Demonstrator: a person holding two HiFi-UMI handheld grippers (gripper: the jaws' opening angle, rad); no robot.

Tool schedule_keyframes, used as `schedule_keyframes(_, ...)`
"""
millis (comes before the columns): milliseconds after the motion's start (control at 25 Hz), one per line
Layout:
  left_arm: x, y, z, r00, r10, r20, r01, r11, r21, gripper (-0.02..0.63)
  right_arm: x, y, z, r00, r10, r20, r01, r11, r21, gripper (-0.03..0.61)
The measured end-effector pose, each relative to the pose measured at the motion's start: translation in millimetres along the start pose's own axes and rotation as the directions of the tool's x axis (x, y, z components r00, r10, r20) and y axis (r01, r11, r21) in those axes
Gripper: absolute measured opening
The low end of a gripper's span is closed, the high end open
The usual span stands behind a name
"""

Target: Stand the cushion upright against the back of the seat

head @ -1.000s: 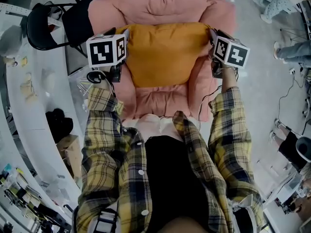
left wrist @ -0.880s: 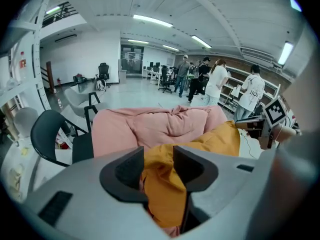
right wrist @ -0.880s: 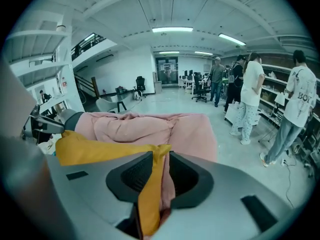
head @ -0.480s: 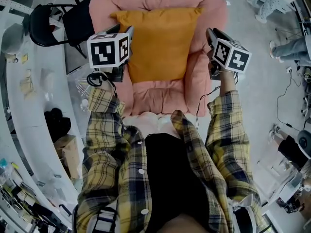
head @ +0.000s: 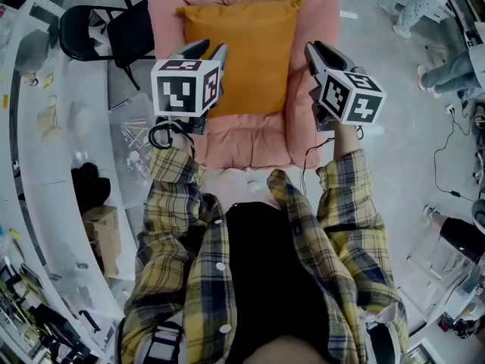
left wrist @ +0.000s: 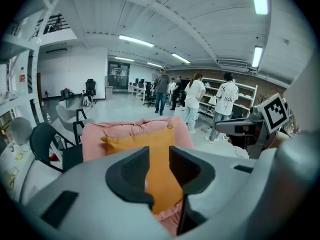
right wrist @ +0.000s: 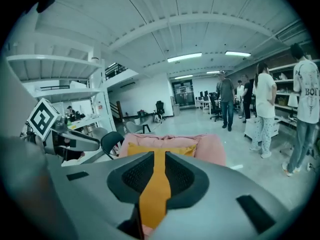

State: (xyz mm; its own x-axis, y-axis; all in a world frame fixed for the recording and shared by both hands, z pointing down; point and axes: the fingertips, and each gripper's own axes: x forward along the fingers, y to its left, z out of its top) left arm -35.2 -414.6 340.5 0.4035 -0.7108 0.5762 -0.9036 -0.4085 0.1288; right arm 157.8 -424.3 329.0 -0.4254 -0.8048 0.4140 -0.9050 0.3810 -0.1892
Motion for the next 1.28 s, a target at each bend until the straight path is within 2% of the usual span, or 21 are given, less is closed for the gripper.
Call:
schedule_keyframes(240, -64, -58, -14, 0.996, 0.020, 0.085, -0.026, 0.997, 0.075, 0.032, -77, 44, -6, 0.997, 0.037, 0.071, -0.030, 0.995, -0.096, 0.034)
schedule_keyframes(360, -92, -91, -29, 0.994, 0.008, 0.108, -0.019, 0.995, 0.102, 0.006, -115, 63, -15, 0.993, 0.066, 0.096, -0.052, 0.989, -0.137, 0.026)
schedule_keyframes(640, -142, -153, -61, 0.986, -0.036, 0.162, 0.022, 0.996, 0.087, 0.005, -181, 107, -39, 0.979, 0.165, 0.116, -0.144, 0.975, -0.172, 0.018)
schedule_keyframes(960, -183, -172, -60, 0.956, -0.105, 0.275, 0.099, 0.994, 0.036, 0.003, -217, 155, -47, 0.966, 0.219, 0.136, -0.198, 0.968, -0.156, 0.018)
schedule_keyframes(1280, -205, -180, -63, 0.941, -0.176, 0.289, 0.166, 0.984, 0.058, 0.003, -226, 178, -56, 0.968, 0.221, 0.119, -0.203, 0.968, -0.146, 0.018)
